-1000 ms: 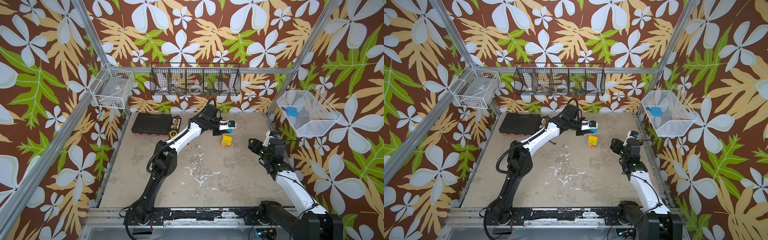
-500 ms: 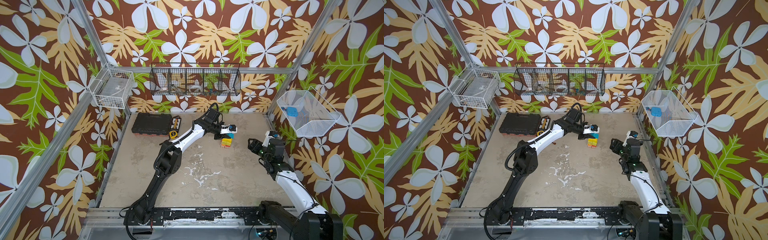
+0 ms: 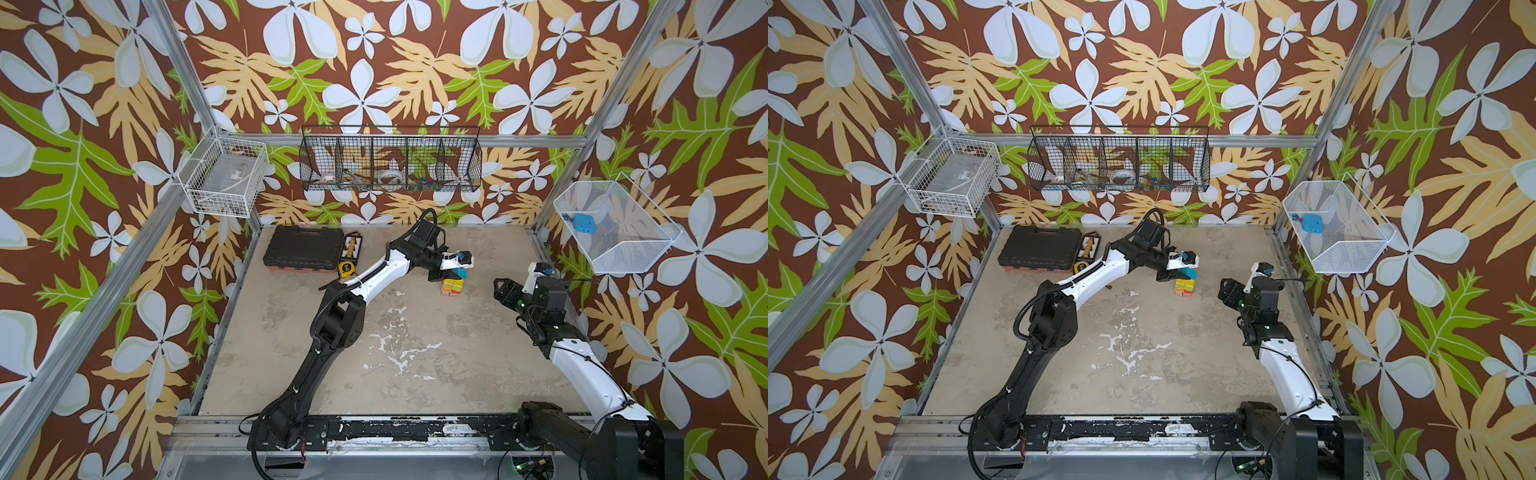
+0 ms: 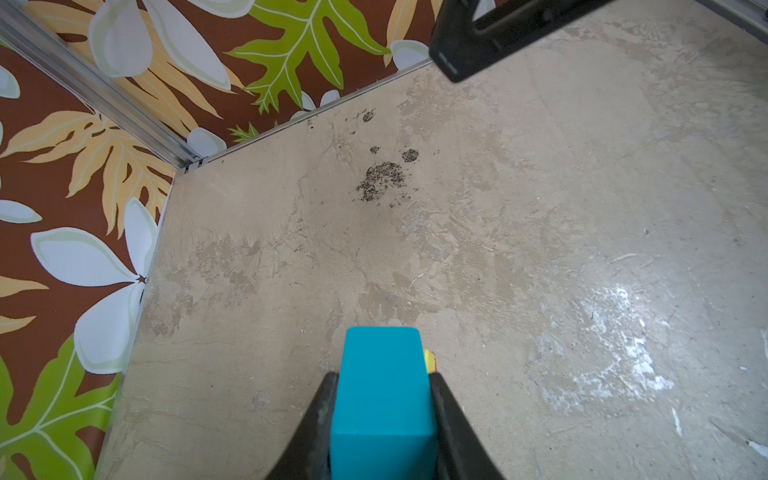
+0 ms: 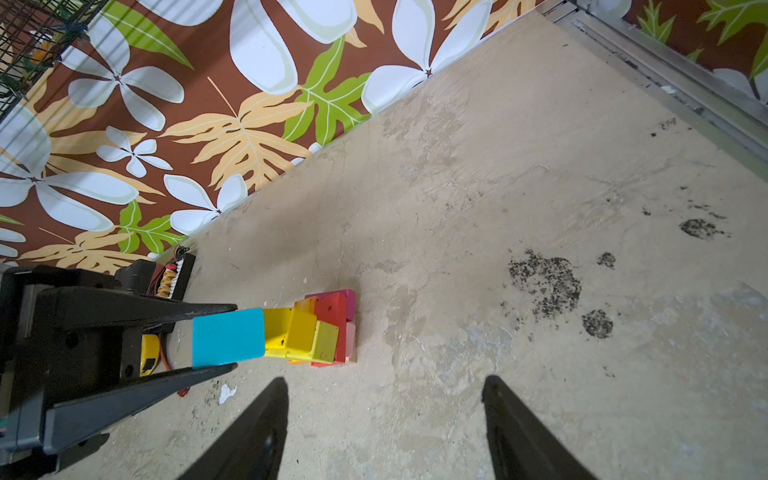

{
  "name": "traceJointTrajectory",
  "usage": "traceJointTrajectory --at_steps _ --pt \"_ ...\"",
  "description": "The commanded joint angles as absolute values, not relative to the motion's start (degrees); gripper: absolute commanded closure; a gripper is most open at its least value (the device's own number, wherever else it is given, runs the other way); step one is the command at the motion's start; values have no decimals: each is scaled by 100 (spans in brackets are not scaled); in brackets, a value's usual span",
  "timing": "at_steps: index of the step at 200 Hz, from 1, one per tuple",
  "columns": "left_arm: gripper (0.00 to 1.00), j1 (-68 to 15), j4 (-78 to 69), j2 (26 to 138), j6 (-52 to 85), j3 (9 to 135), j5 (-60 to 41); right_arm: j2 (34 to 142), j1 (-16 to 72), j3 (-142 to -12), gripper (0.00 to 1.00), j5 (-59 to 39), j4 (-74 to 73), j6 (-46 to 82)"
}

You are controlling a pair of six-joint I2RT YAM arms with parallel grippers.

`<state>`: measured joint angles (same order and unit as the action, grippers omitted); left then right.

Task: Build the wood block tower
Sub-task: 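Carry the teal wedge over the tower with the left gripper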

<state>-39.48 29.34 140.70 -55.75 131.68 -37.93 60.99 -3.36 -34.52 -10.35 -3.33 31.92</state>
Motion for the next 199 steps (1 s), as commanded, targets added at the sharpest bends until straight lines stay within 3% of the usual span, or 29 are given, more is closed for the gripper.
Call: traceJointTrajectory --at_steps 1,107,145,199 --pt "100 -3946 2971 14123 -5581 13164 -3870 6108 -329 -3487 27 -1050 -467 3178" --pt "100 -3946 2881 14151 -5572 13153 -3738 6170 -330 -3498 27 -1107 -475 3179" --pt "82 -3945 2789 14122 -5558 13055 -3706 6212 -327 -3498 27 -1132 -475 3178" --pt "65 -3946 2489 14047 -5416 12894 -3596 6222 -333 -3513 27 -1156 -475 3176"
